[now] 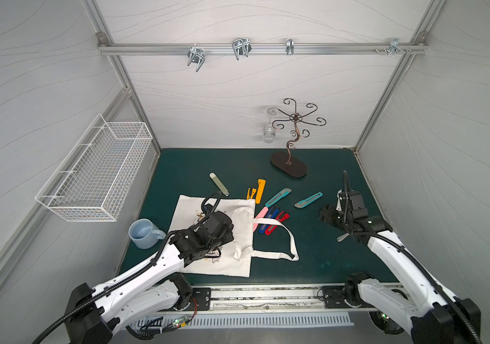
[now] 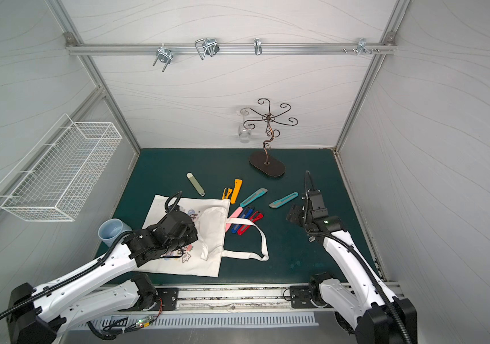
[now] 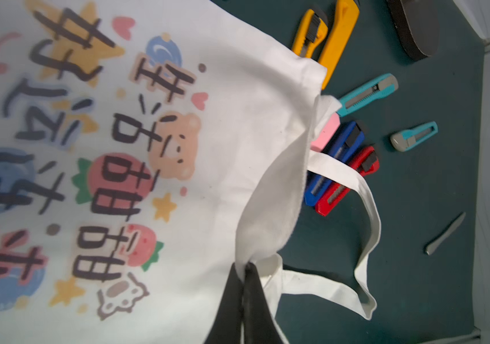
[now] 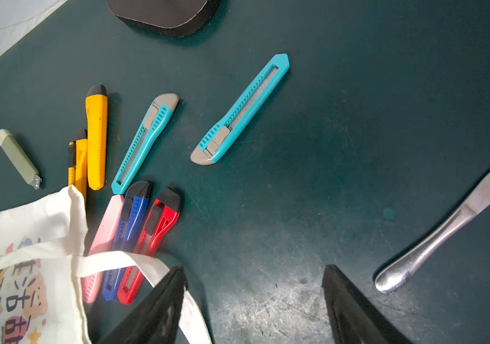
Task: Place the art knife into the pouch
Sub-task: Open the pouch at the center of the board.
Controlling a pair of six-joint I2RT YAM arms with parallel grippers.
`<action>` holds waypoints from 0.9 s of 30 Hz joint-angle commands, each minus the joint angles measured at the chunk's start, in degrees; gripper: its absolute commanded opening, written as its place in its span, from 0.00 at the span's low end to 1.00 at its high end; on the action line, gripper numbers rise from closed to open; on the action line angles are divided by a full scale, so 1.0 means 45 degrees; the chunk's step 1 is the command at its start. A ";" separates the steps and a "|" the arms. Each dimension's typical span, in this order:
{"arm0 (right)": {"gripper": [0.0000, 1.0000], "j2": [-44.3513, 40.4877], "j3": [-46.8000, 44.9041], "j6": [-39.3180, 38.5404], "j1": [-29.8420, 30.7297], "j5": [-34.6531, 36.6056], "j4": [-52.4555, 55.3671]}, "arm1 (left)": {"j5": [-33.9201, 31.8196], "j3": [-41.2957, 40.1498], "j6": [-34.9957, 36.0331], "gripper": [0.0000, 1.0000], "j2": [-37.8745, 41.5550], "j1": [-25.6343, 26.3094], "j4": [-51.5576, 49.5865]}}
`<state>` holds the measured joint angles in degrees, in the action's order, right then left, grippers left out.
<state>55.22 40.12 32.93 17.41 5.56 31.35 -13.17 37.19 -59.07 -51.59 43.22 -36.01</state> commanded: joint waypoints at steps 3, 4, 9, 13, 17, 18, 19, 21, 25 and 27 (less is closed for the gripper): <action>0.77 0.0353 0.0382 -0.0039 0.0441 0.0276 -0.0289 | -0.0687 -0.0217 0.0091 0.06 -0.0624 -0.0774 -0.0170; 0.77 0.0358 0.0387 -0.0043 0.0481 0.0276 -0.0332 | -0.0686 -0.0171 0.0199 0.09 -0.0902 -0.0824 0.0028; 0.82 0.0521 0.0562 -0.0317 0.0569 0.0150 -0.0280 | -0.1080 0.0592 0.0731 0.38 -0.2402 -0.1049 0.0411; 0.83 0.0492 0.0636 -0.0587 0.0585 0.0281 -0.0153 | -0.1967 0.1648 0.1315 0.51 -0.2885 -0.1278 -0.0277; 0.84 0.0481 0.0571 -0.0675 0.0589 0.0349 -0.0237 | -0.2809 0.2848 0.2107 0.51 -0.2970 -0.1304 -0.0920; 0.84 0.0509 0.0558 -0.0690 0.0592 0.0312 -0.0276 | -0.2855 0.3064 0.2300 0.50 -0.3034 -0.1305 -0.1008; 0.84 0.0585 0.0539 -0.0702 0.0585 0.0215 -0.0336 | -0.2713 0.3270 0.2451 0.48 -0.3185 -0.1304 -0.1002; 0.84 0.0817 0.0529 -0.0697 0.0575 0.0002 -0.0448 | -0.2162 0.3562 0.2607 0.45 -0.3629 -0.1286 -0.1010; 0.83 0.1383 0.0617 -0.0705 0.0463 -0.0593 -0.0580 | -0.2014 0.3949 0.2638 0.41 -0.4694 -0.0277 -0.1031; 0.83 0.1563 0.0673 -0.0792 0.0411 -0.0837 -0.0596 | -0.2005 0.4116 0.2561 0.41 -0.5272 0.0380 -0.1040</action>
<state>61.52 41.87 30.06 19.59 4.03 29.41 -21.78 53.47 -48.31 -72.90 41.91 -39.16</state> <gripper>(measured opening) 0.831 0.412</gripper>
